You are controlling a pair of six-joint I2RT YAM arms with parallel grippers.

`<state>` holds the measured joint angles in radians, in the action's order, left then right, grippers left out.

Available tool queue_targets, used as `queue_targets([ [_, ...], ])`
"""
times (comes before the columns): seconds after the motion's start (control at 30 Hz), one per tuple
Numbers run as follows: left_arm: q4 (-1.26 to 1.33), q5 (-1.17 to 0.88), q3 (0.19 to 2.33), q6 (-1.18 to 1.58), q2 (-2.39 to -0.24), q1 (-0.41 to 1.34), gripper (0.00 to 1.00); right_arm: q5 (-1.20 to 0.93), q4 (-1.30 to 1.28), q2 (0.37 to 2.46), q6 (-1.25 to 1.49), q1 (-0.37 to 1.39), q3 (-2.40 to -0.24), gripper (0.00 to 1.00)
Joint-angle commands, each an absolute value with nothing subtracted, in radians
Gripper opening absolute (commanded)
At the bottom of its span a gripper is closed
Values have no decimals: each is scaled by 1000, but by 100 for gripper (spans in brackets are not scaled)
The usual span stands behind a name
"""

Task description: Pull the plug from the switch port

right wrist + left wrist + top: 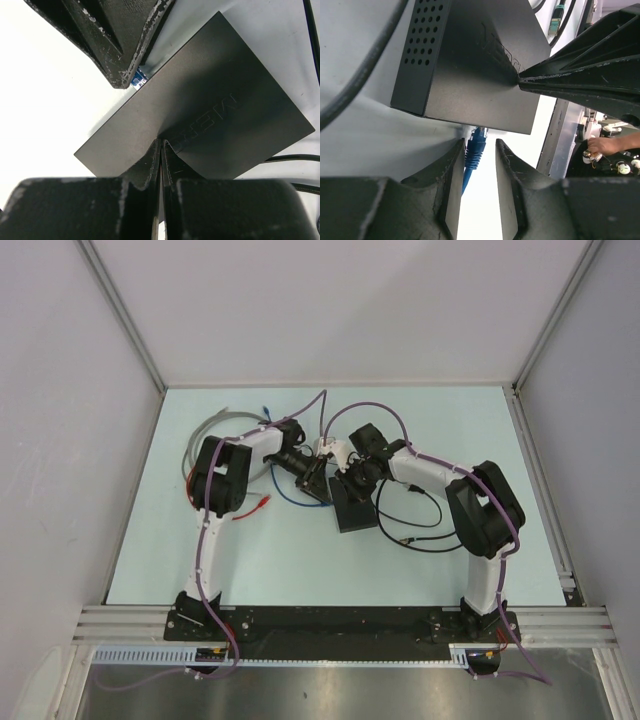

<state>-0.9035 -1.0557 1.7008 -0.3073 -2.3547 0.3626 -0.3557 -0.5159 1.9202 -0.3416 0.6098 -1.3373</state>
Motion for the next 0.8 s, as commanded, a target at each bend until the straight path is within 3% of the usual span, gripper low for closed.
queue_targets([
  [0.0, -942, -1091, 1729, -379, -2373, 367, 35, -302, -557, 1986, -360, 626, -1295, 4],
  [0.77, -903, -960, 1766, -275, -2398, 413, 33, -298, -554, 1987, -364, 627, -1293, 5],
])
